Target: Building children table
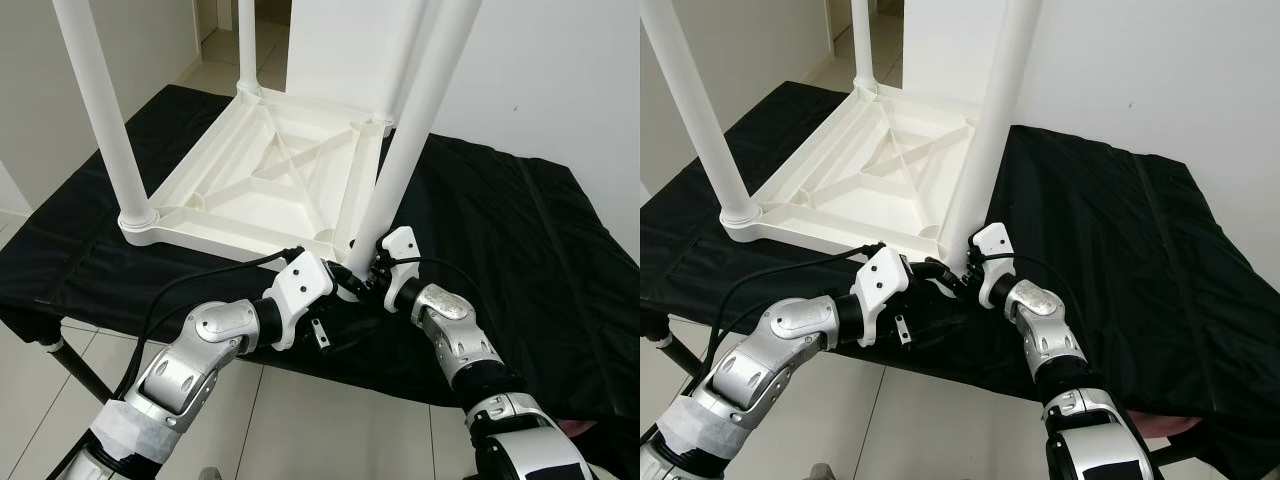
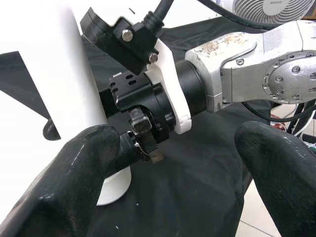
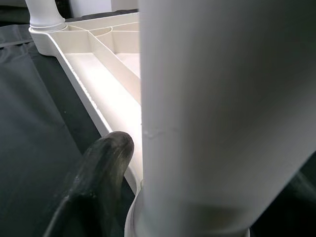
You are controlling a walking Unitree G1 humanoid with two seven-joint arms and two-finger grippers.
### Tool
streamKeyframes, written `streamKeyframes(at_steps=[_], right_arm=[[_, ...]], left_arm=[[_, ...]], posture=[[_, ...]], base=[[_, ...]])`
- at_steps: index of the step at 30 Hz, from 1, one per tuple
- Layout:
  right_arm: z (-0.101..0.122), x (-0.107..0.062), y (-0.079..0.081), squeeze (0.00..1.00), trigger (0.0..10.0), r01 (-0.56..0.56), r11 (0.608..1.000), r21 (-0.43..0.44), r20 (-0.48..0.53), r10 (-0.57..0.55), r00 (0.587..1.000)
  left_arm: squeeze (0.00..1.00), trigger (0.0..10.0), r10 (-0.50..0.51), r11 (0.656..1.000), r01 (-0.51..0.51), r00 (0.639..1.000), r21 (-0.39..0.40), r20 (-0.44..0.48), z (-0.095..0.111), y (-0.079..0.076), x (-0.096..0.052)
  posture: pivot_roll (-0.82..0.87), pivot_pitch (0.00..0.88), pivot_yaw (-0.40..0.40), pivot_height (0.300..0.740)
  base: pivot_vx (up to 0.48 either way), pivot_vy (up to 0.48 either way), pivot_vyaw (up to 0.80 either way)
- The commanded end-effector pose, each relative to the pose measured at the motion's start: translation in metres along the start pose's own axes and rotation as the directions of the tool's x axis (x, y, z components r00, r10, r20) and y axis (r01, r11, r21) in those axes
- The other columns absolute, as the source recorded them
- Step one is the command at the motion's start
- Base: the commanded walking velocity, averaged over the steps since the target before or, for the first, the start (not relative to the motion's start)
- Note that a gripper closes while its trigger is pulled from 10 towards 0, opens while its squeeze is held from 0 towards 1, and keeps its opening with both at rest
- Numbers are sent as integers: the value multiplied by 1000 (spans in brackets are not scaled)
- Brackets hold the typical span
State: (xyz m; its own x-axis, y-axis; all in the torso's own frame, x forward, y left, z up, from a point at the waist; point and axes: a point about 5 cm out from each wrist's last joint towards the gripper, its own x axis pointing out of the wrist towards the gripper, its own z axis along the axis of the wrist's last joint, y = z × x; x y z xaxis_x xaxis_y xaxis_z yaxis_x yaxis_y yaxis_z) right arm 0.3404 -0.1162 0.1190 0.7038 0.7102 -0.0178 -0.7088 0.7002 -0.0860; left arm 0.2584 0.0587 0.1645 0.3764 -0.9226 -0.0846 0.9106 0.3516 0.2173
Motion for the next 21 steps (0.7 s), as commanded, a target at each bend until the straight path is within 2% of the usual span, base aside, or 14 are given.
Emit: streamKeyframes(at_steps=[1, 8, 14, 15, 18, 19, 21], right_arm=[[-3, 4, 5, 0, 0, -47, 999, 8, -7, 47, 999], [-4, 2, 3, 0, 0, -44, 999, 22, 12, 44, 999], [-7, -5, 0, 0, 0, -6, 999, 35, 33, 5, 999], [-7, -6, 0, 0, 10000, 27, 998, 58, 42, -29, 999], [-7, -7, 0, 0, 10000, 81, 993, 83, 47, -85, 995], [-10, -7, -1, 0, 10000, 175, 981, 88, 22, -177, 984], [-10, -7, -1, 0, 10000, 175, 981, 88, 22, -177, 984]], left_arm=[[0, 10000, -67, 997, 67, 998, 23, -3, 1, 0, 3], [0, 10000, -68, 997, 68, 998, 33, 2, 3, 4, 4], [0, 10000, -68, 997, 68, 998, 21, -1, 1, 1, 3], [0, 10000, -61, 998, 61, 998, 12, 3, 0, 1, 3], [0, 10000, -50, 999, 50, 999, 2, 6, 0, 0, 2], [0, 10000, -43, 999, 43, 999, -3, 3, -2, 0, 1], [0, 10000, -43, 999, 43, 999, -3, 3, -2, 0, 1]], posture=[[-33, 0, -73, 740], [-31, 0, -66, 740], [-34, 0, -64, 740], [-32, 0, -67, 740], [-31, 0, -64, 740], [-27, 0, -67, 740], [-27, 0, -67, 740]], base=[[0, 0, 0], [0, 0, 0], [0, 0, 0], [0, 0, 0], [0, 0, 0], [0, 0, 0], [0, 0, 0]])
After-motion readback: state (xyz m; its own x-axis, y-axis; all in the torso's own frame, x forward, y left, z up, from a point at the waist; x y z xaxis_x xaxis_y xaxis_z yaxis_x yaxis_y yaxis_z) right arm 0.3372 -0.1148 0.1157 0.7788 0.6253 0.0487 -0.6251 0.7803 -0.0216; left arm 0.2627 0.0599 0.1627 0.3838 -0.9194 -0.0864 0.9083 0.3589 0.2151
